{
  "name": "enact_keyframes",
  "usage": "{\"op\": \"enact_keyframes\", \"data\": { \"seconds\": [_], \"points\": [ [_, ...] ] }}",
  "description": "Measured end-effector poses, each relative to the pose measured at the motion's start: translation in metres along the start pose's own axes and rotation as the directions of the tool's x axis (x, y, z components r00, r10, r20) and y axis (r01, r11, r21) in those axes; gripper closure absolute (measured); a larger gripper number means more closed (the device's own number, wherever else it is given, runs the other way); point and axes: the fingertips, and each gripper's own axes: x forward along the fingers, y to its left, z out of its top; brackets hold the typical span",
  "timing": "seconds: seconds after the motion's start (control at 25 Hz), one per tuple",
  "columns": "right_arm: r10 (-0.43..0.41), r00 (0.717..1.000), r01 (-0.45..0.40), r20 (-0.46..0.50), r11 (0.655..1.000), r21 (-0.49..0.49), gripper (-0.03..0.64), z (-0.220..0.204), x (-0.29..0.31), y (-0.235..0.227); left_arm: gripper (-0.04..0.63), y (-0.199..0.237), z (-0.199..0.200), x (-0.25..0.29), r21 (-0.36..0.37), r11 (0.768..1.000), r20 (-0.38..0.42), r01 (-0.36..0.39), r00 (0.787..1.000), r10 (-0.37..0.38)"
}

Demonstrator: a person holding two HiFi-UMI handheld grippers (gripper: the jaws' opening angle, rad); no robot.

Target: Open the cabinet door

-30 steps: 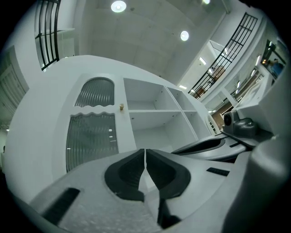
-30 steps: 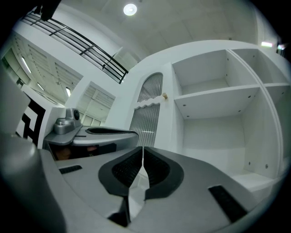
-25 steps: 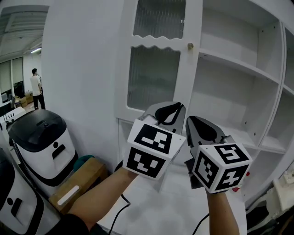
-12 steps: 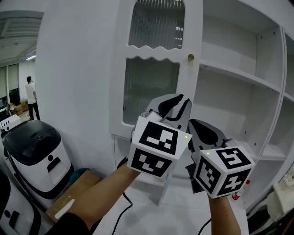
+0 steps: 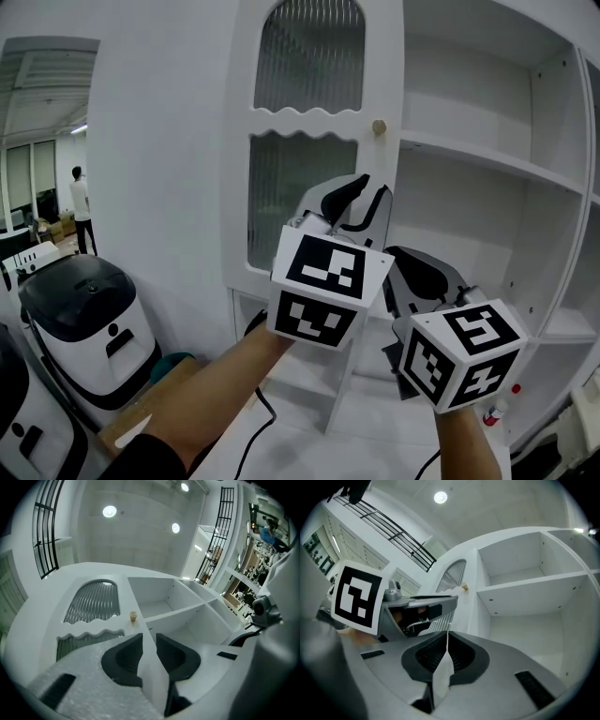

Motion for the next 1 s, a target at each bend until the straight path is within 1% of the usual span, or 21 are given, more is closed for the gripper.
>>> {"op": "enact_keyframes", "data": {
  "seconds": [0.12,0.28,0.44,0.52,0.8,0.92,1.0],
  "points": [
    [0.04,0.999,-0.04,0.01,0.999,-0.002,0.595,0.003,0.003,-0.005,0.505,0.004,0.006,0.011,0.028,0.999,0.002,-0.041,0.999,0.041],
    [0.094,0.995,-0.095,0.031,0.995,0.014,0.595,0.004,0.005,-0.009,0.491,0.012,0.01,0.022,0.048,0.995,0.006,-0.091,0.996,0.091],
    [0.128,0.99,-0.13,0.055,0.991,0.031,0.595,0.005,0.008,-0.012,0.482,0.025,0.008,0.031,0.07,0.989,-0.002,-0.134,0.991,0.134],
    [0.144,0.988,-0.146,0.062,0.989,0.032,0.595,0.005,0.01,-0.014,0.479,0.028,0.011,0.035,0.071,0.986,0.006,-0.148,0.989,0.148],
    [0.163,0.982,-0.167,0.091,0.986,0.031,0.595,0.006,0.009,-0.026,0.466,0.036,0.025,0.052,0.071,0.98,0.043,-0.184,0.982,0.182],
    [0.169,0.981,-0.173,0.096,0.984,0.04,0.595,0.001,0.008,-0.032,0.466,0.038,0.029,0.059,0.083,0.975,0.053,-0.206,0.978,0.202],
    [0.178,0.98,-0.183,0.095,0.982,0.049,0.595,-0.005,0.007,-0.034,0.466,0.04,0.03,0.063,0.077,0.972,0.065,-0.223,0.974,0.218]
  ]
}}
